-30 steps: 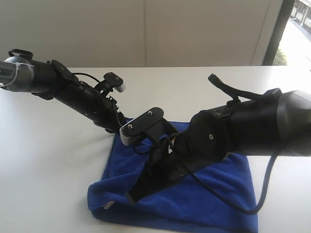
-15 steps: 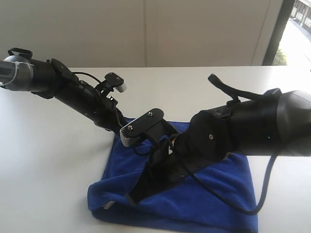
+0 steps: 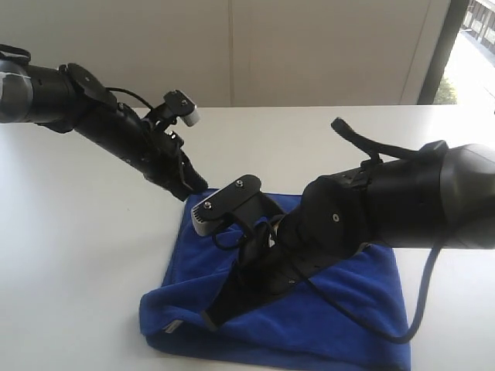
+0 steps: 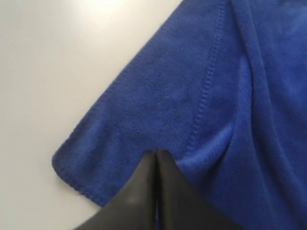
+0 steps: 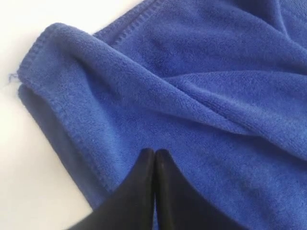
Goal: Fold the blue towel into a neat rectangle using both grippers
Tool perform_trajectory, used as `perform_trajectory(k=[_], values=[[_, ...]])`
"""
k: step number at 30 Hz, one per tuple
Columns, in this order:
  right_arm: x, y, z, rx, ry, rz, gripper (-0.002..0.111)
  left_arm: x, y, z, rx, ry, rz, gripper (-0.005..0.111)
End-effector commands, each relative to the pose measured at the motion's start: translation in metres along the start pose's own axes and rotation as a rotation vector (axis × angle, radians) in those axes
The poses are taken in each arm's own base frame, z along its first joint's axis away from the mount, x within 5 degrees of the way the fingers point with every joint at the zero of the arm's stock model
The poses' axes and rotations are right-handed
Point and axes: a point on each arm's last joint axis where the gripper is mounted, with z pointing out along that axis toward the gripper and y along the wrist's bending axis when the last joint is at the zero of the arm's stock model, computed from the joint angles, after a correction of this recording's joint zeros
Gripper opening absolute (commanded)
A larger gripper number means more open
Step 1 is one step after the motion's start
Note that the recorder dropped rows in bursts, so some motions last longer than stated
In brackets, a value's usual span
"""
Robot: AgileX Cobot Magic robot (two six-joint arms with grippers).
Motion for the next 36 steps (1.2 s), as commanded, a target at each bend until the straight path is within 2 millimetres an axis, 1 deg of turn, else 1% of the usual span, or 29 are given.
perform_trajectory(k=[1, 3, 4, 5, 8, 10, 12, 13, 14, 15, 16, 17, 20, 23, 29, 32, 36], values=[[-0.001, 0.001, 0.000, 0.000, 0.000, -0.019, 0.000, 0.011, -0.003, 0.011, 0.072, 0.071, 0.013, 0.024], [-0.001, 0.001, 0.000, 0.000, 0.000, -0.019, 0.000, 0.017, -0.002, 0.017, 0.082, 0.085, 0.004, 0.039], [-0.001, 0.001, 0.000, 0.000, 0.000, -0.019, 0.000, 0.019, -0.002, 0.020, 0.086, 0.091, -0.001, 0.044], [-0.001, 0.001, 0.000, 0.000, 0.000, -0.019, 0.000, 0.020, -0.001, 0.022, 0.084, 0.091, -0.007, 0.046], [-0.001, 0.001, 0.000, -0.001, 0.003, -0.019, 0.000, 0.028, 0.002, 0.032, 0.087, 0.106, -0.027, 0.043], [-0.001, 0.001, 0.000, -0.001, 0.003, -0.019, 0.000, 0.029, 0.002, 0.033, 0.089, 0.107, -0.035, 0.039], [-0.001, 0.001, 0.000, -0.001, 0.003, -0.019, 0.000, 0.029, 0.003, 0.033, 0.087, 0.105, -0.036, 0.033], [-0.001, 0.001, 0.000, -0.001, 0.003, -0.019, 0.000, 0.028, 0.003, 0.033, 0.086, 0.101, -0.041, 0.028], [-0.001, 0.001, 0.000, -0.001, 0.003, -0.019, 0.000, 0.028, 0.003, 0.033, 0.087, 0.095, -0.047, 0.018], [-0.001, 0.001, 0.000, -0.001, 0.003, -0.019, 0.000, 0.027, 0.002, 0.033, 0.087, 0.093, -0.049, 0.013], [-0.001, 0.001, 0.000, -0.001, 0.003, -0.019, 0.000, 0.026, 0.002, 0.033, 0.090, 0.087, -0.054, 0.004], [-0.001, 0.001, 0.000, -0.001, 0.003, -0.019, 0.000, 0.026, 0.002, 0.032, 0.093, 0.087, -0.054, 0.000], [0.000, 0.001, 0.000, -0.003, 0.009, -0.019, 0.000, 0.021, 0.000, 0.026, 0.088, 0.074, -0.043, 0.000], [0.000, 0.001, 0.000, -0.004, 0.009, -0.017, 0.000, 0.011, -0.001, 0.013, 0.054, 0.047, -0.021, 0.000], [0.001, 0.001, 0.000, -0.009, 0.025, -0.018, 0.000, 0.002, 0.000, 0.002, -0.004, 0.013, -0.004, 0.000], [0.002, 0.001, 0.000, -0.005, 0.029, -0.031, 0.000, -0.006, -0.002, -0.008, -0.026, -0.010, 0.010, 0.000], [0.001, 0.001, -0.003, -0.003, 0.030, -0.040, 0.000, -0.013, 0.003, -0.014, -0.101, -0.043, 0.019, 0.000]])
